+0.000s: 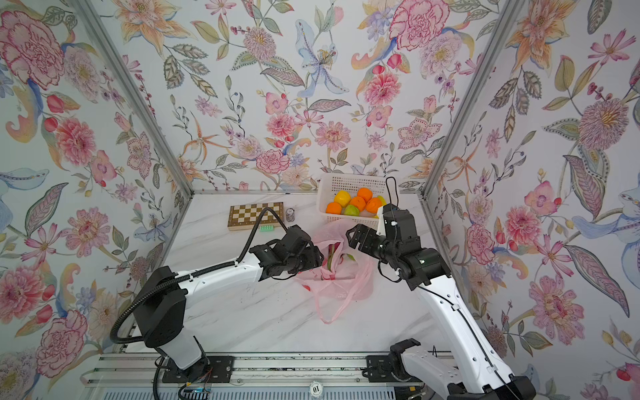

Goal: Untie the knot of the plastic bag and take out the fruit
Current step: Place the fruit in the basket, then pick up the fruit from the plastic bag.

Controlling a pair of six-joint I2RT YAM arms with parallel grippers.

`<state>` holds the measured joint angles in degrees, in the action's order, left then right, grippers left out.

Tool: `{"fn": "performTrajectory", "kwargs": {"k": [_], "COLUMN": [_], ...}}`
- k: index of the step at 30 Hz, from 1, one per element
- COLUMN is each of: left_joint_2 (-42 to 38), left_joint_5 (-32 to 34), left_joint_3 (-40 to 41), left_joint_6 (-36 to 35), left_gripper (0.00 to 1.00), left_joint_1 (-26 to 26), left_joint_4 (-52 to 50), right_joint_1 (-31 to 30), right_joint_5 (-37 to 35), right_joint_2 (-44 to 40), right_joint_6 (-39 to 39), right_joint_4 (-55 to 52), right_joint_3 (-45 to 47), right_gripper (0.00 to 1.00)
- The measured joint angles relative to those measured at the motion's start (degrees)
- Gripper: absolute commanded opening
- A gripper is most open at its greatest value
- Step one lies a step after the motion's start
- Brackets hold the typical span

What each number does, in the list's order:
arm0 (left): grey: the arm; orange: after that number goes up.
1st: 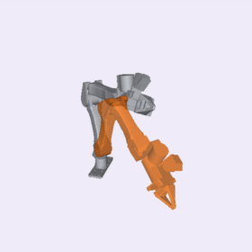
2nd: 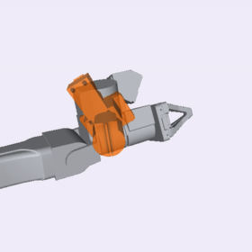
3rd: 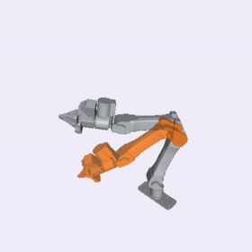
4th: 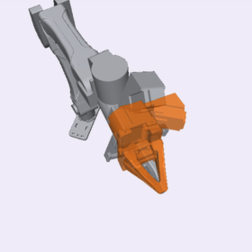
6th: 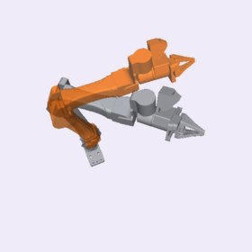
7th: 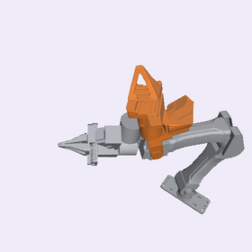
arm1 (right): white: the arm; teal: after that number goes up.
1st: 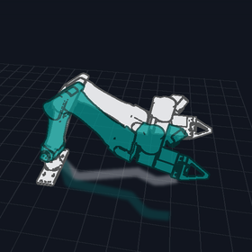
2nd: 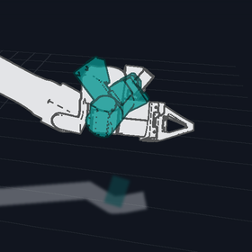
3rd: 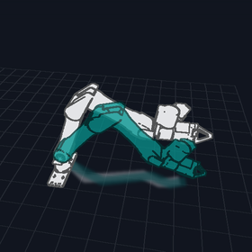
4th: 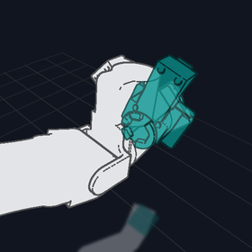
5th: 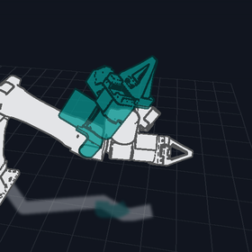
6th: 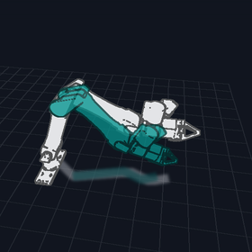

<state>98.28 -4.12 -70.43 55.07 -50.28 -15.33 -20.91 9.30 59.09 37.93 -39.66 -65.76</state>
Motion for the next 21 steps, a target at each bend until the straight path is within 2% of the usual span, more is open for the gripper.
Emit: {"fn": "performTrajectory", "kwargs": {"k": [3,7,8,10,15,19,21], "left_joint_2": [2.71,6.58,7.13,7.26,6.69,4.55,4.02], "left_joint_5": [-0.98,-3.26,-3.69,-4.66,-5.77,-7.45,-8.50], "left_joint_3": [-0.59,-2.60,-3.15,-3.76,-6.80,-7.23,-7.23], "left_joint_6": [0.11,0.92,1.38,2.34,4.26,7.26,9.29], "left_gripper": [0.65,0.30,0.23,0.16,0.15,0.16,0.16], "left_joint_1": [0.02,0.48,0.61,1.11,2.95,4.37,4.98], "left_joint_4": [2.84,6.51,7.04,8.20,10.93,13.81,16.11], "right_joint_1": [-1.07,-1.53,-1.53,-1.53,-1.53,-2.14,-2.86], "right_joint_5": [-0.90,-1.42,-1.33,-0.72,2.54,5.99,7.98], "right_joint_2": [-0.90,-1.86,-2.16,-3.06,-6.82,-7.15,-6.08], "right_joint_6": [1.09,1.53,1.22,-0.48,-7.23,-11.63,-13.14], "right_joint_4": [-0.39,-0.37,-0.09,1.62,11.10,20.35,24.70], "right_joint_3": [2.10,4.92,5.79,8.00,17.33,23.41,24.48], "right_gripper": [0.92,0.89,0.89,0.87,0.86,0.95,0.96]}}
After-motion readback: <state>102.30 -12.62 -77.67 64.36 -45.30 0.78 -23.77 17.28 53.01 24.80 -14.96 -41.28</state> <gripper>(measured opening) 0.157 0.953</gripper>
